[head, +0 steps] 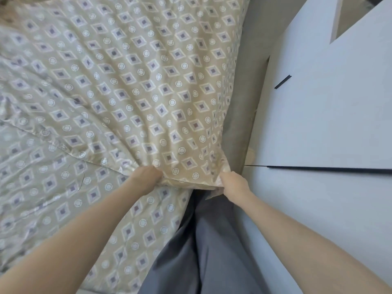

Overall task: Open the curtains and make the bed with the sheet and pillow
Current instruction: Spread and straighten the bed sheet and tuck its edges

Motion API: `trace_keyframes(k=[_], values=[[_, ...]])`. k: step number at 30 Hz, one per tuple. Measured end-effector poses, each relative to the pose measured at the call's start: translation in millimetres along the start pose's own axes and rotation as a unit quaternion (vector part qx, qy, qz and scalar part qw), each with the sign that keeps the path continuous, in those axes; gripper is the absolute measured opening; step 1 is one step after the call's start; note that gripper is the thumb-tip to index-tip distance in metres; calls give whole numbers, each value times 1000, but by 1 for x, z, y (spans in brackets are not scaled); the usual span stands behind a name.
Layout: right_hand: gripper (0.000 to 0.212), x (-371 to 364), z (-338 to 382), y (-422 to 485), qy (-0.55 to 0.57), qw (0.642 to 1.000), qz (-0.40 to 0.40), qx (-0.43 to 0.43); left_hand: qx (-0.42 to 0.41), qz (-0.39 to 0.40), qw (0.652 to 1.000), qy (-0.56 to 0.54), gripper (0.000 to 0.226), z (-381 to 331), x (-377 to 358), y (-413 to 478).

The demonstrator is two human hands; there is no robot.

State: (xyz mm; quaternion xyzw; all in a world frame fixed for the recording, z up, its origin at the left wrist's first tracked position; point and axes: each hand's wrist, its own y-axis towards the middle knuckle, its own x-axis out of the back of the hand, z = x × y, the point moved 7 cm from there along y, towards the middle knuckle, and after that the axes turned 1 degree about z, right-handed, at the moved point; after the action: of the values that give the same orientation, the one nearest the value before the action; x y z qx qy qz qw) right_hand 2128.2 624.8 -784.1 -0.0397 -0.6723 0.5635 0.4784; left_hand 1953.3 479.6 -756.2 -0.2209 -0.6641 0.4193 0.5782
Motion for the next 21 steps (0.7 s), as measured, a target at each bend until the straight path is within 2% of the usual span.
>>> trace_keyframes(k=[2, 4, 6, 9, 11, 13, 15, 17, 21], values=[[16, 0, 4, 3, 5, 1000, -7, -4, -4, 6, 1000, -21, 36, 6, -6, -4], [25, -1, 7, 4, 11, 1000, 0, 5, -3, -5, 999, -50, 39, 10, -11, -5], [11, 1, 11, 3, -5, 1000, 1, 23, 0, 18, 993, -113, 48, 14, -22, -2], [46, -13, 6, 2, -29, 998, 61, 21, -6, 72, 987, -144, 97, 13, -34, 5], [62, -29, 2, 5, -49, 993, 107, 10, -6, 64, 990, -125, 107, 13, -34, 11], [65, -43, -2, 11, -102, 986, 132, -4, -1, 53, 991, -119, 99, 11, -34, 18], [53, -53, -6, 19, -142, 978, 150, -19, 4, 49, 991, -122, 88, 9, -37, 25], [44, -62, -14, 26, -156, 972, 170, -43, 0, 48, 991, -127, 82, 4, -41, 31], [46, -75, -24, 40, -164, 965, 194, -70, -8, 54, 986, -158, 76, -2, -54, 43]])
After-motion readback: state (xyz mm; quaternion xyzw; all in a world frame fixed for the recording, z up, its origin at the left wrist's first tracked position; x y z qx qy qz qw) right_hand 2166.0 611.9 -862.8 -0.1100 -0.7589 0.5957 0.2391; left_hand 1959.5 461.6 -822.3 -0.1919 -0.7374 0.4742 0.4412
